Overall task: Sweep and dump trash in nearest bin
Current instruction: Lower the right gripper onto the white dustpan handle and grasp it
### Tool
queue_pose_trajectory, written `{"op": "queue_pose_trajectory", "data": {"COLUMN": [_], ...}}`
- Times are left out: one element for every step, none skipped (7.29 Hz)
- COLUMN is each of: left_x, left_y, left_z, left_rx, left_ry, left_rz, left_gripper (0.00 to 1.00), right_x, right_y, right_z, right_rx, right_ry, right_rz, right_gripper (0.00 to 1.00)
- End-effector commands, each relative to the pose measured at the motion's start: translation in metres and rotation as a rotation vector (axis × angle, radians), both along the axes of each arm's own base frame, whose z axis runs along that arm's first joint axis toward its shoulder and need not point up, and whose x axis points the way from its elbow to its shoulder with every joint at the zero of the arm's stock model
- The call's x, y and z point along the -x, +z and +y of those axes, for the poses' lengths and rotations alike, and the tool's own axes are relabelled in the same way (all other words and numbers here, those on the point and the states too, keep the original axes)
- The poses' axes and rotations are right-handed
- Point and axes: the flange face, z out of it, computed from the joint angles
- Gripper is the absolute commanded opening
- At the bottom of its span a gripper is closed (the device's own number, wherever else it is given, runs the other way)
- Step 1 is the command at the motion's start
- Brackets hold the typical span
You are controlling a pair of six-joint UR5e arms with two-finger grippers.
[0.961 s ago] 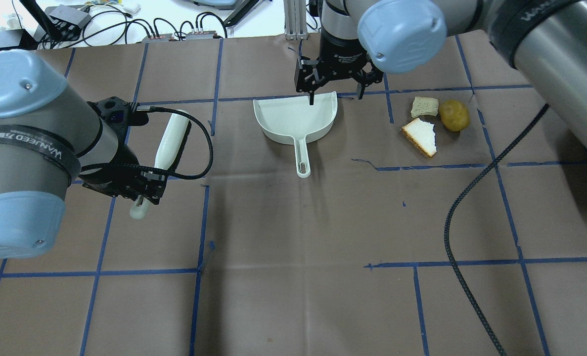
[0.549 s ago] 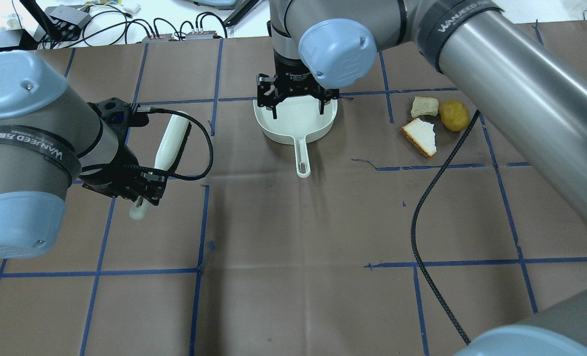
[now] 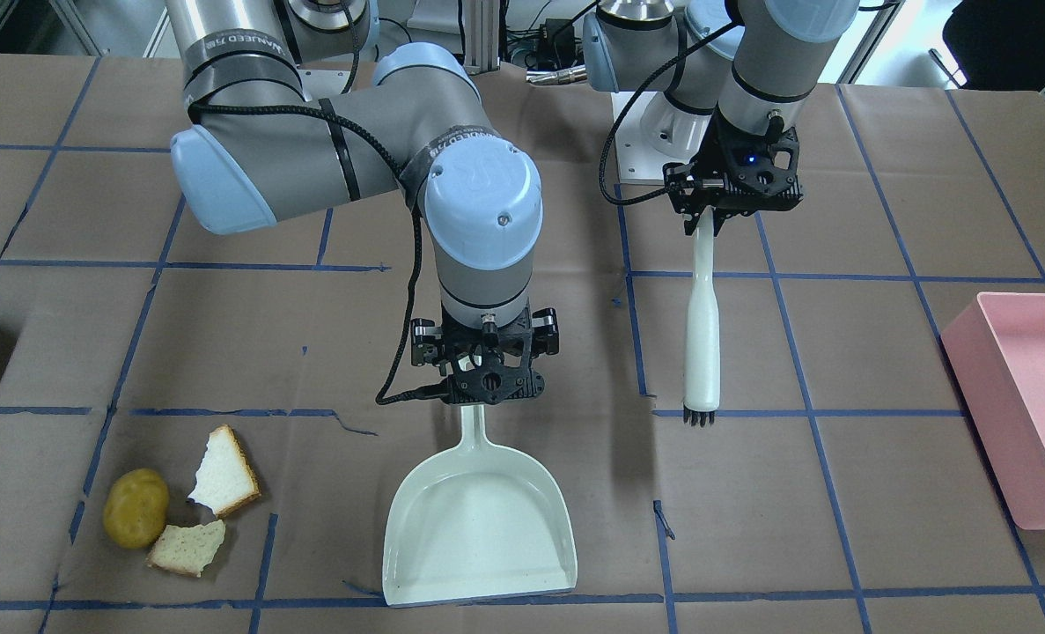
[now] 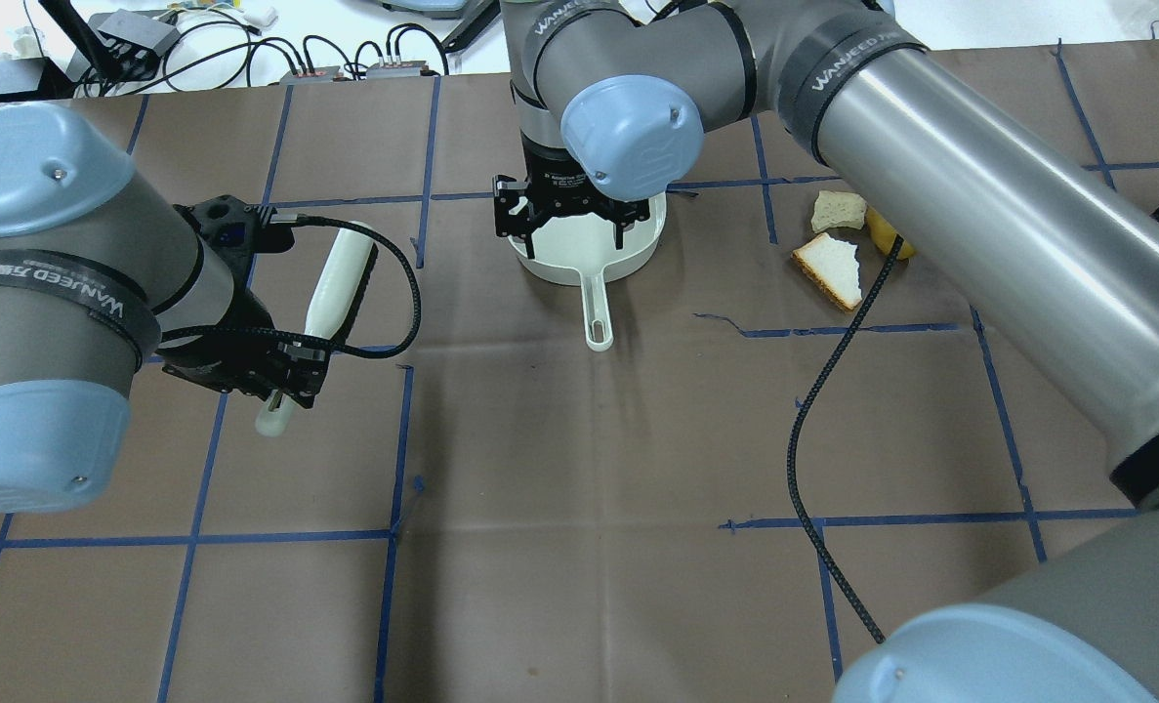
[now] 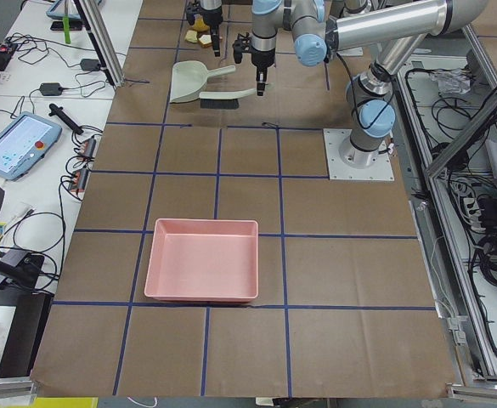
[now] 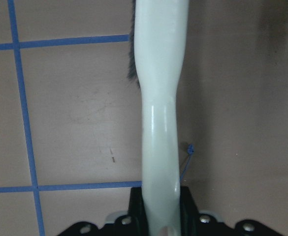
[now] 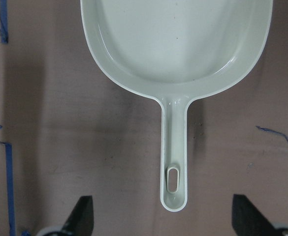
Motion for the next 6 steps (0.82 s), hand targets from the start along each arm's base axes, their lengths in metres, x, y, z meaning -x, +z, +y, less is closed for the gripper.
{"op": "queue_pose_trajectory", "data": {"left_x": [0.001, 0.002, 0.002, 0.002, 0.004, 0.005], "left_y": [-0.001, 0.000, 0.000, -0.001, 0.002, 0.001], "left_z": [0.000, 0.001, 0.001, 0.001, 0.000, -0.001], "left_rx": [-0.005, -0.005, -0.006, -0.007, 0.003, 0.003], "left_ry": [0.009, 0.017, 0.022, 0.023, 0.023, 0.025], "left_rz": [0.009, 0.012, 0.017, 0.022, 0.046, 0.047], "left_gripper": [0.01, 0.01, 0.01, 0.01, 0.01, 0.01], "right_x": [0.001, -0.001, -0.006, -0.008, -0.006, -0.002], "right_y": [-0.022, -0.034, -0.046, -0.056, -0.059, -0.067], "right_z": [-0.007, -0.010, -0.025, -0.033, -0.034, -0.038], "right_rx": [-0.028, -0.033, 0.034, 0.064, 0.063, 0.053], "right_ry": [-0.008, -0.010, -0.016, -0.017, -0.019, -0.023], "right_rz": [0.016, 0.017, -0.005, -0.016, -0.015, -0.009], "right_gripper": [1.00, 1.00, 1.00, 1.00, 1.00, 1.00]}}
